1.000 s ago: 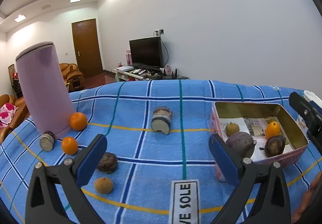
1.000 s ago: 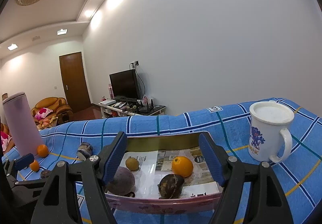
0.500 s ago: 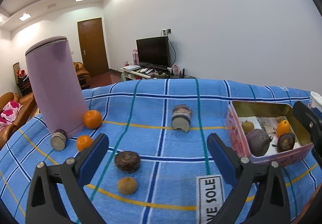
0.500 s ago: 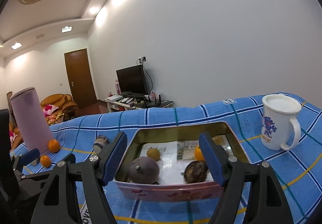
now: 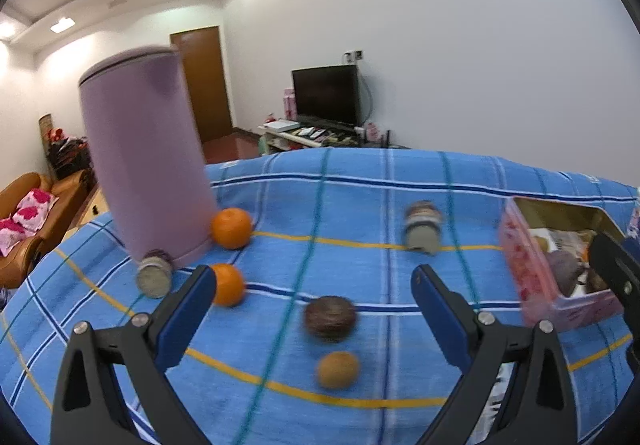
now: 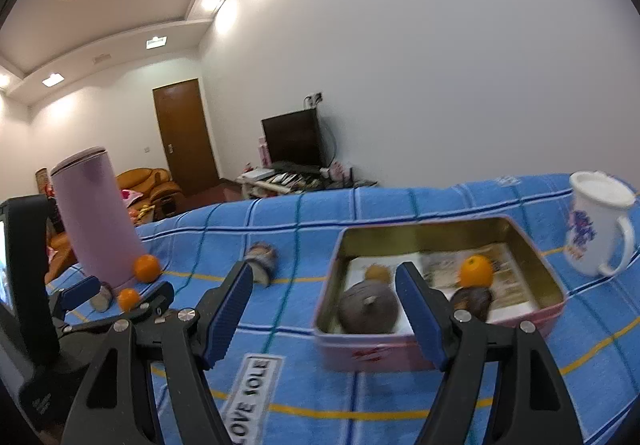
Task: Organize fruits
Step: 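Move both tools back toward the remaining fruits on the bedspread, then grasp the tan round fruit with the right tool while the left tool grasps the cylindrical tuber piece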
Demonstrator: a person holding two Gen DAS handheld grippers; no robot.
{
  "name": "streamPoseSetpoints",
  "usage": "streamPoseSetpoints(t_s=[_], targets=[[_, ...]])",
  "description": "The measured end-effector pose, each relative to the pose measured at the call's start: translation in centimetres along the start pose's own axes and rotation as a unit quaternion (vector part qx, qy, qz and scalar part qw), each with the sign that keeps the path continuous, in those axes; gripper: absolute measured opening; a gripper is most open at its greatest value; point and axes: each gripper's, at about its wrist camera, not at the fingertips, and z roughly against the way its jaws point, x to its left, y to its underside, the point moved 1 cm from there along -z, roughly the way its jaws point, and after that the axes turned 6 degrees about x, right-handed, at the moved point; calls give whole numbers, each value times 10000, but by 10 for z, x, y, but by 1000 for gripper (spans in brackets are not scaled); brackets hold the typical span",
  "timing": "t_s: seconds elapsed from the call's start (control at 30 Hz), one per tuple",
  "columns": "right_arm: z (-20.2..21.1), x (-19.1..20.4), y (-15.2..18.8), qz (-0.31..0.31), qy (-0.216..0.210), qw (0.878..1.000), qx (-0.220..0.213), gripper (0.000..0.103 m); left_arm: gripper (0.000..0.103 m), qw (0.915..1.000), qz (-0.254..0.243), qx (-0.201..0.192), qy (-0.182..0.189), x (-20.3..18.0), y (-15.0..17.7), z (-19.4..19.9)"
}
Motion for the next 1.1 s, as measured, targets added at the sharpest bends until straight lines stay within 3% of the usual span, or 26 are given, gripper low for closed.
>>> streamPoseSetpoints(t_s=[0.27,0.5,0.7,0.87,1.0,1.1], targets=[[-14,38,7,245,-309,9981,467,75,100,9986,348,383,-131,60,-3,-25],[-38,69,16,373,-832,9892,1146,75,100,9937,841,577,-469,122,-8,-48],[-60,108,26,701,-1181,9758,1699,75,99,9864,1308,903,-409,155,-5,-65],[-80,141,38,1065,-1339,9596,2233,55,99,9800,1586,1165,-297,163,-2,-78],[-92,155,44,1113,-1340,9510,2556,52,97,9785,1507,1370,-320,156,-2,-91],[-97,155,46,1064,-1333,9477,2696,47,88,9755,1527,1537,-373,152,-4,-101]])
